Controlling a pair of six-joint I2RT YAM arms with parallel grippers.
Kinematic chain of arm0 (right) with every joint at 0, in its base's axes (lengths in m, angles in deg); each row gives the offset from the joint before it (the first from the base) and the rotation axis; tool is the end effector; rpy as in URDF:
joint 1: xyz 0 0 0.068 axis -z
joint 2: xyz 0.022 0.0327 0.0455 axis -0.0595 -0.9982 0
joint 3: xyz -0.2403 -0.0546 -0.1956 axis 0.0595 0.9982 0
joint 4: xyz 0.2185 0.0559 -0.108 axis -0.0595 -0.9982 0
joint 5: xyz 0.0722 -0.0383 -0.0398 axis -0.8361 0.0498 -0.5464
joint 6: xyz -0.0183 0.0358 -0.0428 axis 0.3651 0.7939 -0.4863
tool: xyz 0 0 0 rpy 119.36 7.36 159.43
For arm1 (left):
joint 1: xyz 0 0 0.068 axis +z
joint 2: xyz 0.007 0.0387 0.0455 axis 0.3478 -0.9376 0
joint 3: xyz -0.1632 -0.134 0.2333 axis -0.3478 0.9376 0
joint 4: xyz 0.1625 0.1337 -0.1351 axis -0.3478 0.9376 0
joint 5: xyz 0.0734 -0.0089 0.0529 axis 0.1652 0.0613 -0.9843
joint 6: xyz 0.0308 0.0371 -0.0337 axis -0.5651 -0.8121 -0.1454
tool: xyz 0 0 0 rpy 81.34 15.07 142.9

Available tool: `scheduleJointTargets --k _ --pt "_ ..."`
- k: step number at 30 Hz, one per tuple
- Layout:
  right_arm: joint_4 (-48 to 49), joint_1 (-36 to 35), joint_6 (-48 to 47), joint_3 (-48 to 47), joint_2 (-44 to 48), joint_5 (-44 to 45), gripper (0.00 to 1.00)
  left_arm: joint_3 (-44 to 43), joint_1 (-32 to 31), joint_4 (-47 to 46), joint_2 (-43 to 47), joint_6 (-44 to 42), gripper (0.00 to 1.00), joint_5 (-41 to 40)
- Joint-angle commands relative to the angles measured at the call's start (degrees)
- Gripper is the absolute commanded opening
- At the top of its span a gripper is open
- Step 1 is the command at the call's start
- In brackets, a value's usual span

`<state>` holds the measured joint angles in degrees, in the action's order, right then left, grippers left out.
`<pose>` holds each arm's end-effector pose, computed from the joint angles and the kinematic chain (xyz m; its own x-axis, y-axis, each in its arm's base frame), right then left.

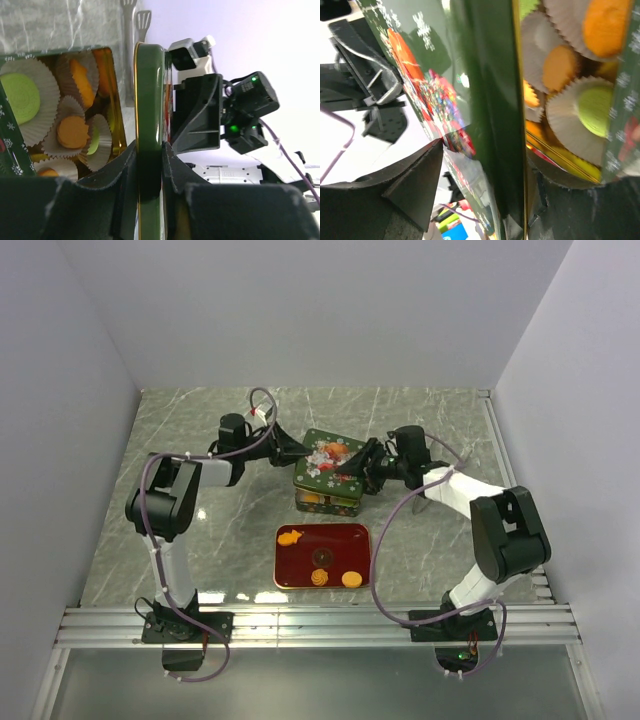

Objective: Pack the cookies

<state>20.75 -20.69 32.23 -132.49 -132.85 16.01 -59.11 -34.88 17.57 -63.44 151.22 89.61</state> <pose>0.3148 0.1257 0.2469 -0.8923 0.4494 -0.0428 0.1757 0.4331 0.8841 0.4014 -0.1403 0.2266 -0.9348 -0.3139 -0.1660 0.1188 0.1642 -0.9792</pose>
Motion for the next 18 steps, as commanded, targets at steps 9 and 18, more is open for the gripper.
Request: scheduleJointTargets --k 9,18 --pt "-12.83 3.21 -7.39 -4.04 1.70 3.96 0.63 1.45 -2.09 8.01 1.70 -9.68 0.10 -4.68" --pt "-13.36 5.41 -8.00 -4.57 -1.47 0.62 0.63 3.74 -2.09 7.13 1.17 -9.50 0.08 -7.32"
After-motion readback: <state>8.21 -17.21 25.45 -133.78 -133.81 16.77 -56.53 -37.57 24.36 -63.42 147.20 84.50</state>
